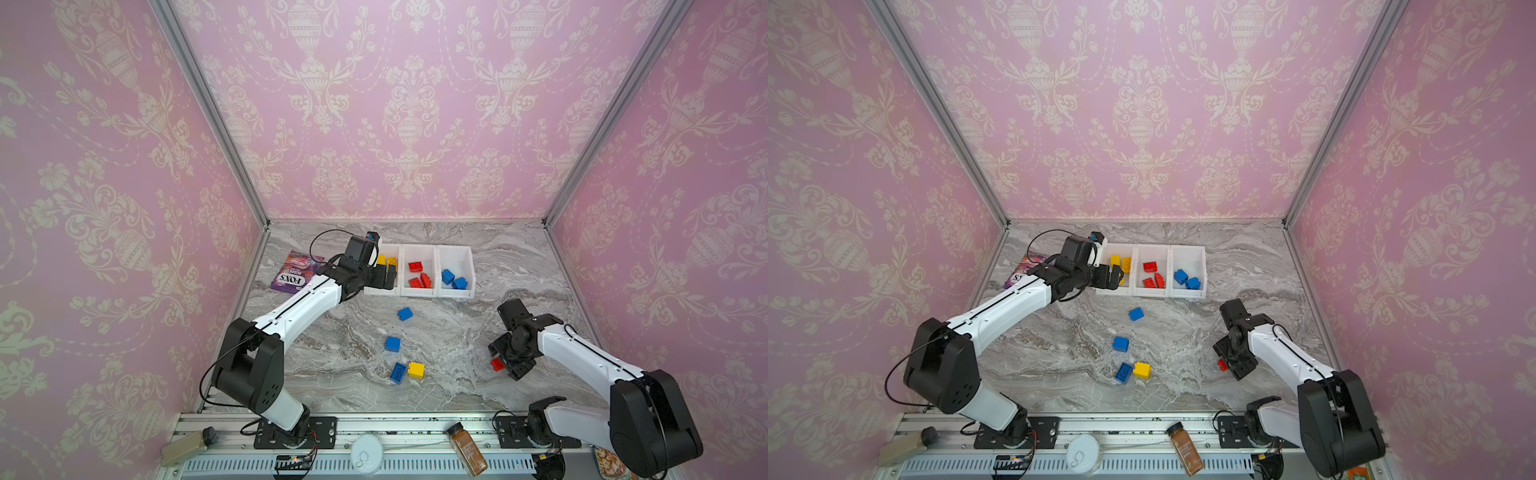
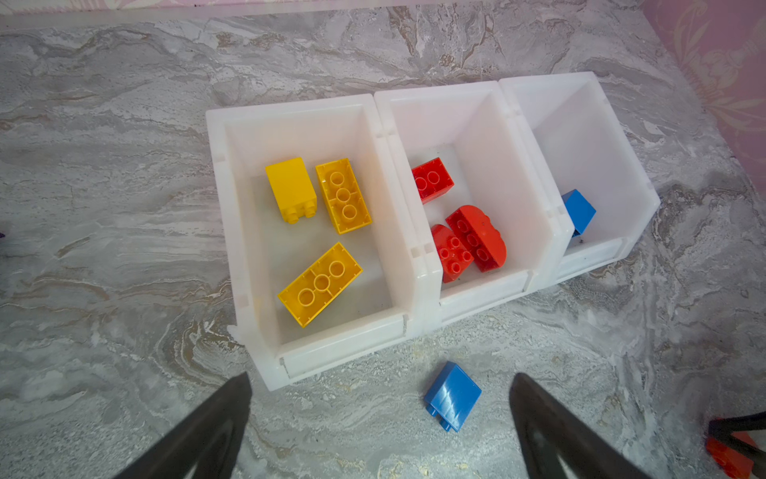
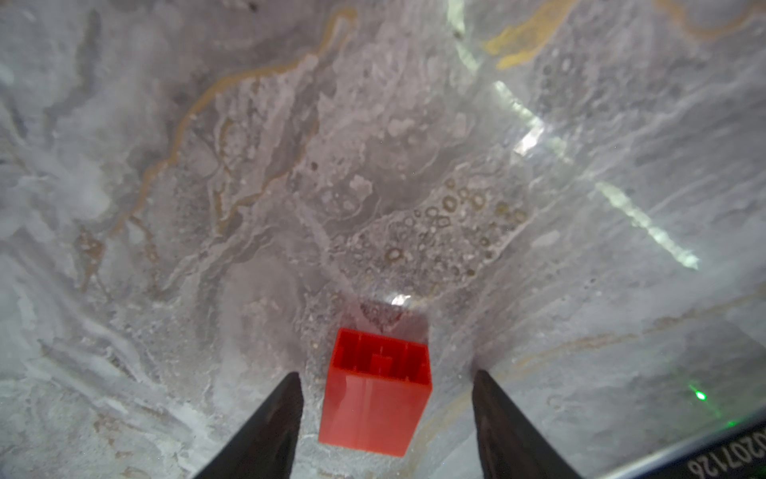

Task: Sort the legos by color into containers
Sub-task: 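Lower the right gripper onto the small red brick and close on it, then lift the red brick with the right gripper over the middle compartment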

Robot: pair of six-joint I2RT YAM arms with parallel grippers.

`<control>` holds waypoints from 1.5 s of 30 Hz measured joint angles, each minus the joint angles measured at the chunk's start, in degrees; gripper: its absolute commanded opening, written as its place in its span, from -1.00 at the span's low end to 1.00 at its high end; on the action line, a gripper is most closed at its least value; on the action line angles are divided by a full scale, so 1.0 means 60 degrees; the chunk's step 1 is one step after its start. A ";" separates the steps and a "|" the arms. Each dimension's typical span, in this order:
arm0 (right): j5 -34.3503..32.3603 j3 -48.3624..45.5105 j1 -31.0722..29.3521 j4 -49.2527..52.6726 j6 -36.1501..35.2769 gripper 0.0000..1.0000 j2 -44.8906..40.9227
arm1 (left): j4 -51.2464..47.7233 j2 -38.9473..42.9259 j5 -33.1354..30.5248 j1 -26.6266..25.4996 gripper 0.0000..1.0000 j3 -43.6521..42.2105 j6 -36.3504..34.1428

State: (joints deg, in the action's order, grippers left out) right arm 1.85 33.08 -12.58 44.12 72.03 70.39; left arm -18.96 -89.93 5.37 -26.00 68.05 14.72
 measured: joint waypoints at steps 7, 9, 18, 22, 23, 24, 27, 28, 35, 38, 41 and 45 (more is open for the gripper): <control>0.0124 -0.0033 0.0040 -0.0069 -0.0113 -0.14 0.0022 | 0.0007 0.0000 -0.0004 0.0000 0.99 0.0000 0.0011; 0.0131 -0.0047 0.0040 -0.0062 -0.0135 -0.23 0.0022 | 0.0007 0.0000 0.0000 0.0000 0.99 0.0000 0.0040; 0.0200 -0.0055 0.0040 -0.0069 -0.0302 -0.44 -0.0025 | 0.0011 0.0007 0.0029 -0.0011 0.99 -0.0004 0.0080; 0.0204 -0.0051 0.0040 -0.0055 -0.0488 -0.43 -0.0113 | 0.0022 0.0175 0.0029 -0.0018 0.99 -0.0160 0.0146; 0.0204 -0.0047 0.0040 -0.0051 -0.0543 -0.43 -0.0175 | 0.0025 0.0259 0.0029 -0.0018 0.99 -0.0248 0.0153; 0.0204 -0.0029 0.0040 -0.0025 -0.0583 -0.43 -0.0244 | 0.0025 0.0346 0.0029 -0.0018 0.99 -0.0328 0.0182; 0.0200 0.0102 0.0022 0.0058 -0.0736 -0.43 -0.0481 | 0.0109 0.0565 0.0036 -0.0018 0.99 -0.0572 0.0222; 0.0193 0.0168 -0.0004 0.0062 -0.0761 -0.42 -0.0543 | 0.0146 0.0627 0.0044 -0.0018 0.99 -0.0656 0.0229; -0.0036 0.1337 -0.1013 0.0251 -0.0834 -0.41 -0.0561 | 0.0240 0.0889 0.0058 -0.0018 0.99 -0.1162 0.0372; -0.0204 0.2058 -0.1636 0.0262 -0.0907 -0.40 -0.0189 | 0.0262 0.0987 0.0058 -0.0018 0.99 -0.1326 0.0437; -0.0404 0.2856 -0.2182 0.0266 -0.1071 -0.40 0.0357 | 0.0266 0.1137 0.0058 -0.0018 0.99 -0.1526 0.0470; -0.0645 0.3982 -0.2667 0.0233 -0.1359 -0.40 0.1166 | 0.0266 0.1355 0.0058 -0.0018 0.99 -0.1814 0.0503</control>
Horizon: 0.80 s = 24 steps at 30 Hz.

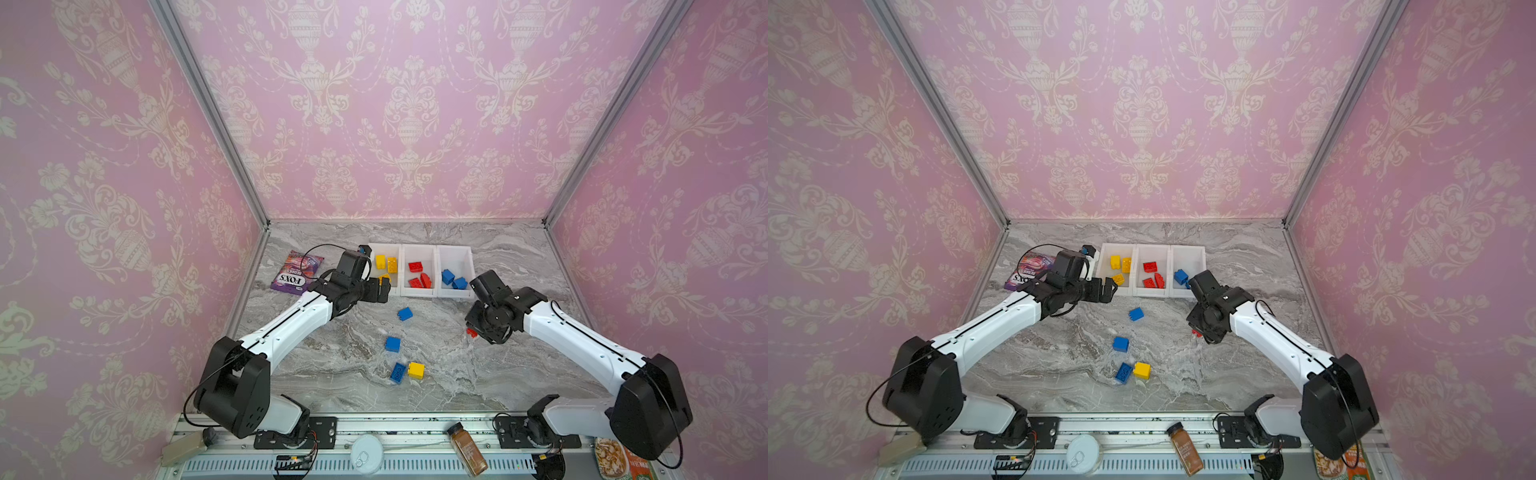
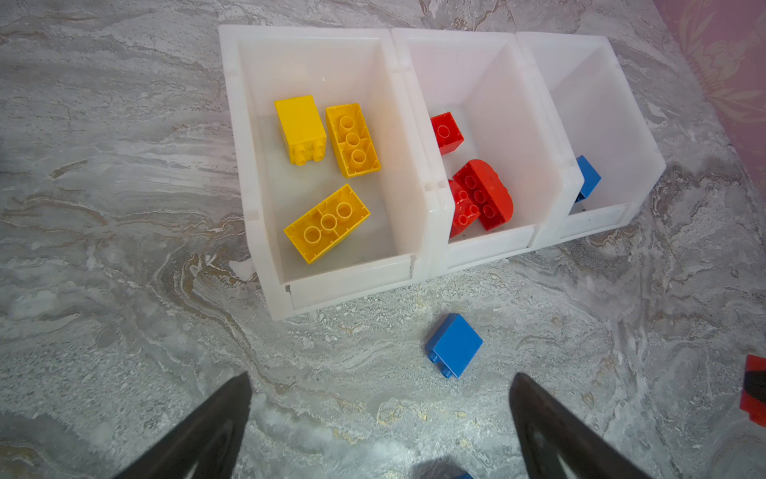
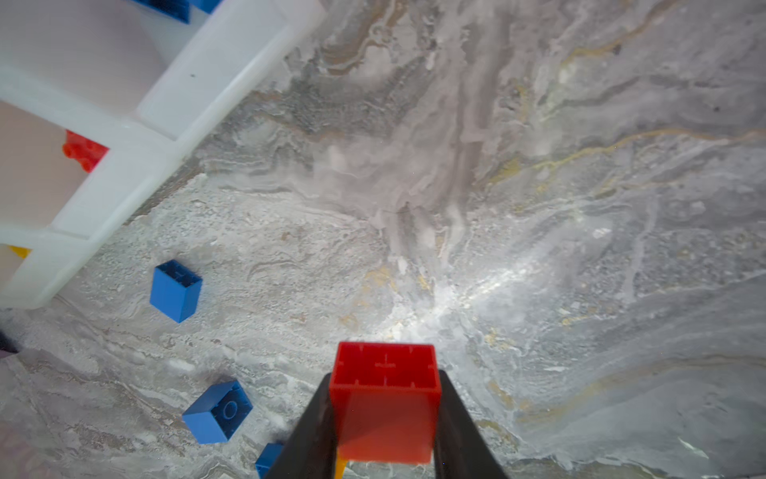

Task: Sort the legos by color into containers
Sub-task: 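Lift the red brick with the right gripper over the middle compartment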

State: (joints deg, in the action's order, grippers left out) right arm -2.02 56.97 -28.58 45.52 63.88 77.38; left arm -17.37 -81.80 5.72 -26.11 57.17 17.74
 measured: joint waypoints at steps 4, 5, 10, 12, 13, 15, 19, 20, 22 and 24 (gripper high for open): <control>-0.0171 0.1016 -0.0291 -0.0146 -0.0393 -0.40 0.0783 | 0.0011 0.0255 0.0000 0.0000 0.99 -0.0255 0.0051; -0.0189 0.1271 -0.0339 -0.0182 -0.0484 -0.40 0.0987 | 0.0029 0.0331 -0.0004 0.0000 0.99 -0.0339 0.0069; -0.0357 0.2492 -0.0484 -0.0448 -0.0962 -0.40 0.1923 | 0.0033 0.0623 -0.0004 0.0000 0.99 -0.0685 0.0182; -0.0463 0.2885 -0.0514 -0.0627 -0.1137 -0.39 0.2259 | 0.0040 0.0678 -0.0004 0.0000 0.99 -0.0776 0.0219; -0.0499 0.3071 -0.0514 -0.0754 -0.1202 -0.39 0.2441 | 0.0040 0.0707 -0.0004 0.0000 0.99 -0.0831 0.0226; -0.0572 0.3428 -0.0514 -0.0882 -0.1344 -0.38 0.2794 | 0.0058 0.0761 -0.0004 0.0000 0.99 -0.0914 0.0255; -0.0630 0.4368 -0.0514 -0.1140 -0.1661 -0.38 0.3694 | 0.0084 0.0976 -0.0004 0.0000 0.98 -0.1093 0.0291; -0.0623 0.4634 -0.0514 -0.1206 -0.1730 -0.38 0.3934 | 0.0080 0.1042 -0.0004 0.0000 0.99 -0.1133 0.0306; -0.0590 0.5169 -0.0514 -0.1300 -0.1905 -0.38 0.4426 | 0.0084 0.1155 -0.0004 0.0000 0.99 -0.1191 0.0321; -0.0543 0.5705 -0.0514 -0.1366 -0.2051 -0.38 0.4925 | 0.0091 0.1260 -0.0004 0.0000 0.99 -0.1246 0.0331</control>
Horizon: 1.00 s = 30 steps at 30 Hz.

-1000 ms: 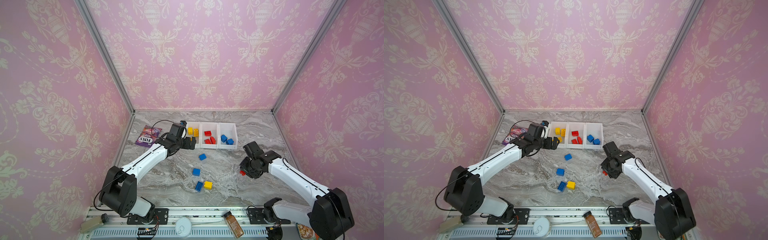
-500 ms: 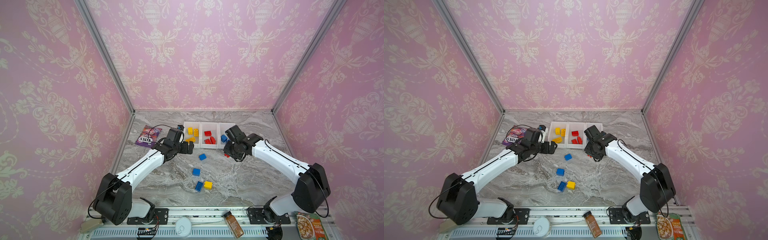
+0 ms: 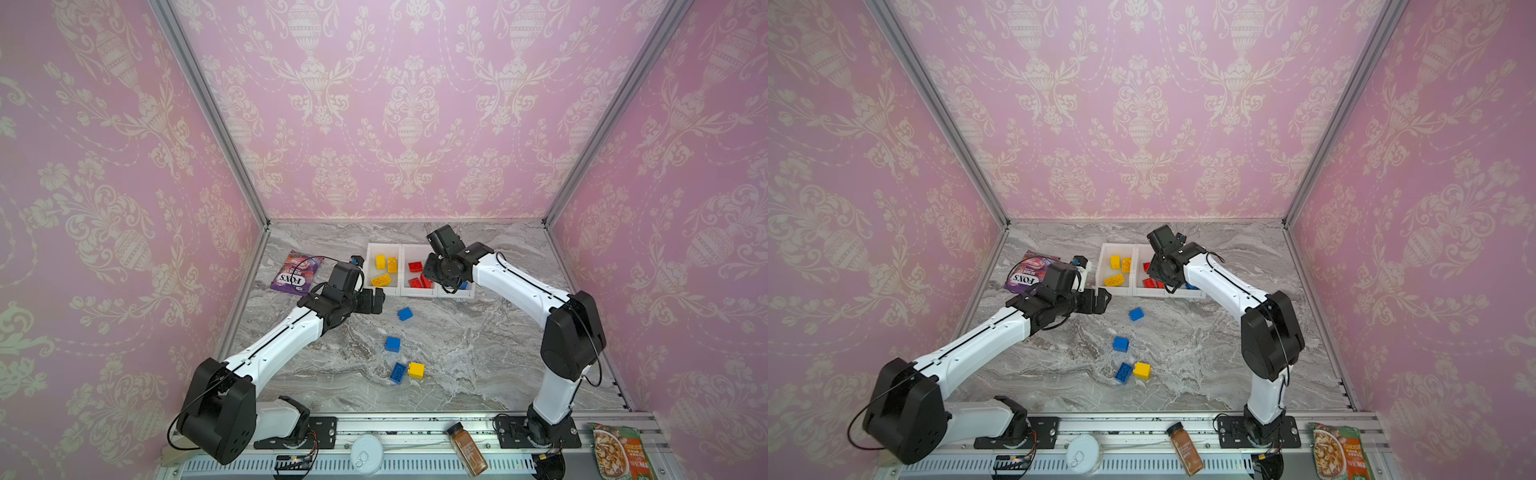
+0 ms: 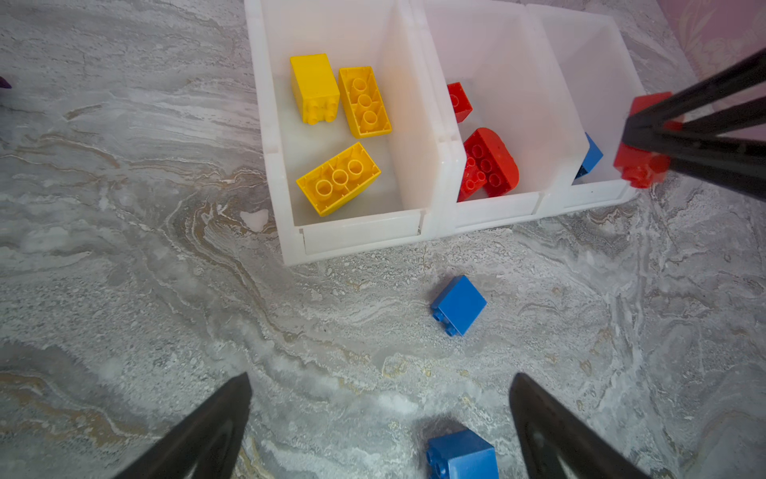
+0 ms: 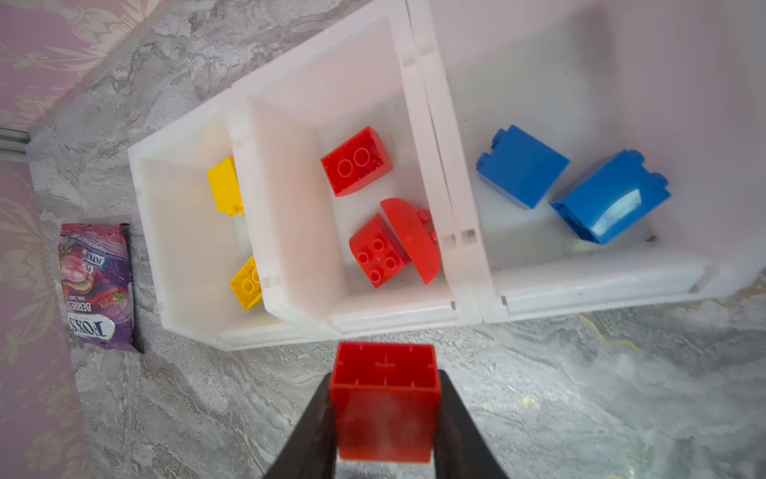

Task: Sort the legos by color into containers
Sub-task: 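Lift the red brick with the right gripper over the middle compartment, then open the right gripper to drop the red brick into the middle compartment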

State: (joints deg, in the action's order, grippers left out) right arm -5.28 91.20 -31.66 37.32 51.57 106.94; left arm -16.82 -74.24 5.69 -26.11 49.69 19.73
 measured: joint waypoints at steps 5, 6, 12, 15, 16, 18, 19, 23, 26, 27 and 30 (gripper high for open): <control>0.0091 0.1184 0.0000 -0.0033 -0.0379 -0.38 0.1173 | -0.0004 0.0171 -0.0004 0.0000 0.99 -0.0091 0.0102; 0.0095 0.1381 0.0000 -0.0033 -0.0430 -0.38 0.1384 | 0.0000 0.0204 -0.0004 0.0000 0.99 -0.0113 0.0109; 0.0095 0.2218 0.0000 0.0084 -0.0637 -0.34 0.2295 | -0.0007 0.0240 -0.0004 0.0000 0.99 -0.0146 0.0127; 0.0095 0.2492 0.0000 0.0175 -0.0678 -0.23 0.2630 | -0.0004 0.0240 -0.0007 0.0000 0.99 -0.0146 0.0127; 0.0102 0.2557 0.0000 0.0186 -0.0718 -0.18 0.2743 | -0.0004 0.0240 -0.0007 0.0000 0.99 -0.0149 0.0127; 0.0102 0.2601 0.0000 0.0222 -0.0827 -0.07 0.2881 | 0.0000 0.0240 -0.0007 0.0000 0.99 -0.0149 0.0127; 0.0131 0.2605 0.0000 0.0262 -0.0874 -0.01 0.2914 | 0.0000 0.0240 -0.0004 0.0000 0.99 -0.0149 0.0127; 0.0146 0.2605 0.0000 0.0331 -0.1053 0.20 0.2943 | 0.0000 0.0240 -0.0007 0.0000 0.99 -0.0149 0.0127; 0.0160 0.2605 0.0000 0.0328 -0.1118 0.23 0.2943 | 0.0000 0.0240 -0.0007 0.0000 0.99 -0.0149 0.0127; 0.0164 0.2601 0.0000 0.0324 -0.1133 0.24 0.2940 | 0.0000 0.0240 -0.0007 0.0000 0.99 -0.0146 0.0127; 0.0168 0.2568 0.0000 0.0302 -0.1140 0.24 0.2929 | 0.0000 0.0240 -0.0004 0.0000 0.99 -0.0146 0.0127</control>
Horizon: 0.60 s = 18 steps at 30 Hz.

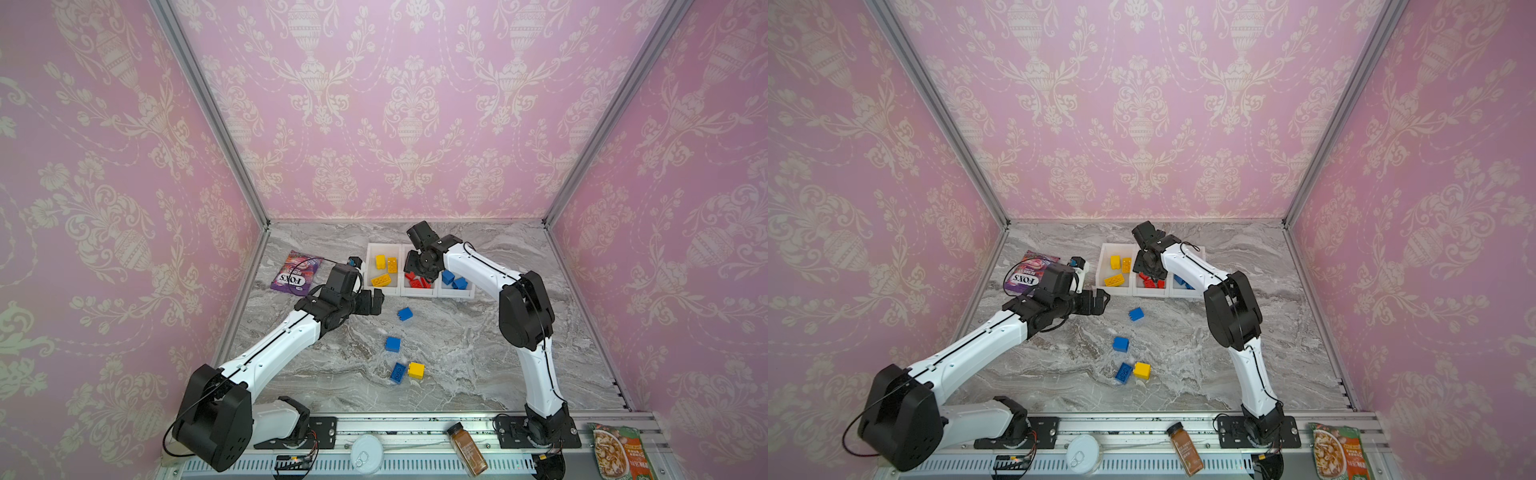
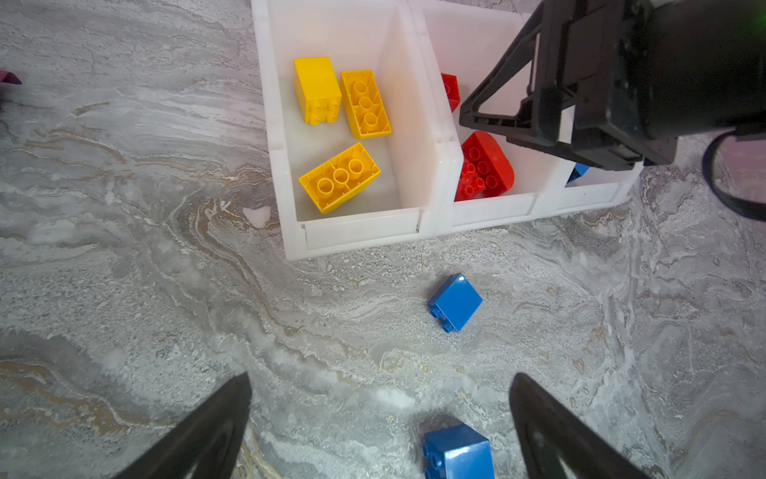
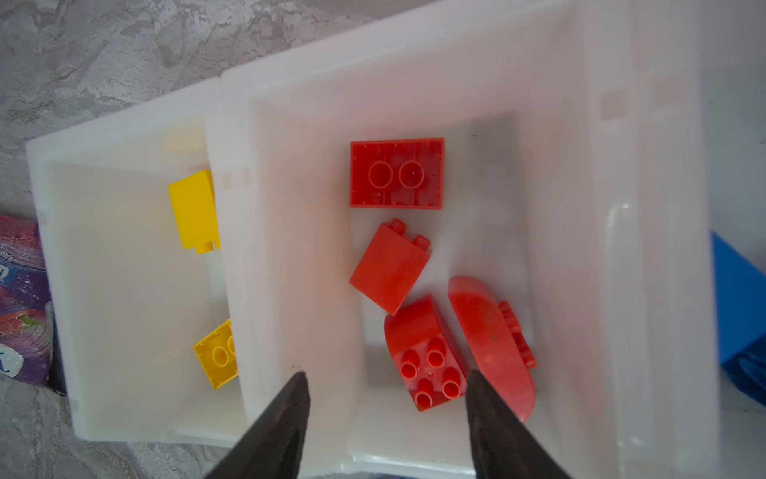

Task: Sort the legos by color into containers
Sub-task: 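Open the right gripper to drop the red brick into the middle compartment, then move the right gripper down onto a blue brick beside the bin and close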

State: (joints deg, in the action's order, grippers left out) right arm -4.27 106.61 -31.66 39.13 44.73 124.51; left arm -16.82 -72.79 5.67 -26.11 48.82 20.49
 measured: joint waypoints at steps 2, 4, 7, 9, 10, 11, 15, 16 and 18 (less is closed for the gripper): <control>0.0033 -0.0142 0.0000 -0.0033 -0.0022 0.24 -0.0076 | 0.0000 0.0000 -0.0004 0.0000 0.99 0.0000 0.0000; 0.0095 -0.0317 0.0000 -0.0051 -0.0076 0.25 -0.0226 | 0.0000 0.0000 -0.0004 0.0000 0.99 -0.0004 0.0000; 0.0171 -0.0678 0.0000 -0.0095 -0.0215 0.31 -0.0590 | 0.0004 0.0000 0.0000 0.0000 0.99 -0.0004 0.0000; 0.0178 -0.0969 0.0000 -0.0146 -0.0288 0.33 -0.0900 | 0.0004 0.0000 0.0000 0.0000 0.99 -0.0004 0.0000; 0.0211 -0.1144 -0.0004 -0.0171 -0.0331 0.36 -0.1086 | 0.0007 0.0000 -0.0004 0.0000 0.99 -0.0004 0.0000; 0.0229 -0.1286 -0.0007 -0.0182 -0.0393 0.37 -0.1228 | 0.0007 0.0000 -0.0004 0.0000 0.99 -0.0004 0.0000; 0.0321 -0.2102 -0.0076 -0.0288 -0.0616 0.42 -0.1967 | 0.0018 0.0000 0.0000 0.0000 0.99 -0.0025 0.0000; 0.0346 -0.2335 -0.0117 -0.0313 -0.0699 0.45 -0.2149 | 0.0025 0.0000 0.0000 0.0000 0.99 -0.0040 -0.0004; 0.0419 -0.2714 -0.0186 -0.0346 -0.0823 0.46 -0.2433 | 0.0047 0.0000 -0.0004 0.0000 0.99 -0.0066 0.0000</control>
State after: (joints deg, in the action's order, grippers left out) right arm -1.76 90.32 -32.77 37.06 39.79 109.91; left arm -16.53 -72.79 5.65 -26.11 48.42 20.49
